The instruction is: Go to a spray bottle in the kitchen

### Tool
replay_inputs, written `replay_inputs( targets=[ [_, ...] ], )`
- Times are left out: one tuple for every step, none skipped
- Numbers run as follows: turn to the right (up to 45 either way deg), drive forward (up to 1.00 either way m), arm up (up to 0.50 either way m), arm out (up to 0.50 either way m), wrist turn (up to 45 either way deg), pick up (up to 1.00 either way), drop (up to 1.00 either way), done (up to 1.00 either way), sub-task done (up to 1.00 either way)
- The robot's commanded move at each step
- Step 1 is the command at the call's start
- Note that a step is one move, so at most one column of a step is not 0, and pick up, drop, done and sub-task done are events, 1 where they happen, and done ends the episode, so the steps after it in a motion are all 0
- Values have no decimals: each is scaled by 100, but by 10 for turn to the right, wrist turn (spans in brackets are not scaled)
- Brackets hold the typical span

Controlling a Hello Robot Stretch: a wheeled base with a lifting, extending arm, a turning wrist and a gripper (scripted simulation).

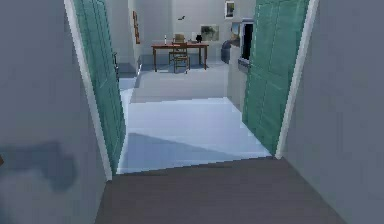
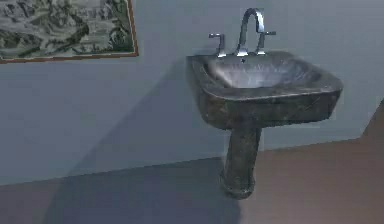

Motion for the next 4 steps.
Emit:
replay_inputs(
  targets=[
    [0,100,0,0,0,0,0,0,0],
    [0,65,0,0,0,0,0,0,0],
    [-90,0,0,0,0,0,0,0,0],
    [0,100,0,0,0,0,0,0,0]
  ],
)
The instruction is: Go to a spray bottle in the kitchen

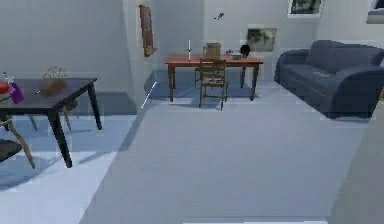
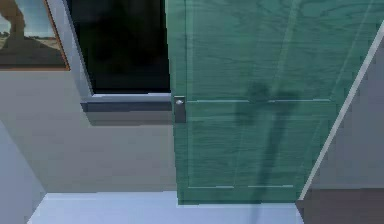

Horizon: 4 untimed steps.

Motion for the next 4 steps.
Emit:
replay_inputs(
  targets=[
    [0,20,0,0,0,0,0,0,0],
    [-450,0,0,0,0,0,0,0,0],
    [0,100,0,0,0,0,0,0,0],
    [0,30,0,0,0,0,0,0,0]
  ],
)
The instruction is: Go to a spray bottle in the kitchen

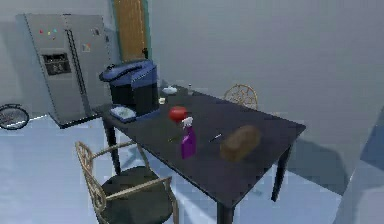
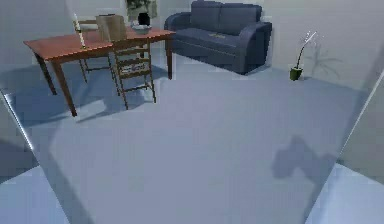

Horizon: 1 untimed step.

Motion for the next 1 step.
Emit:
replay_inputs(
  targets=[
    [0,0,0,0,0,0,0,100,0]
  ],
)
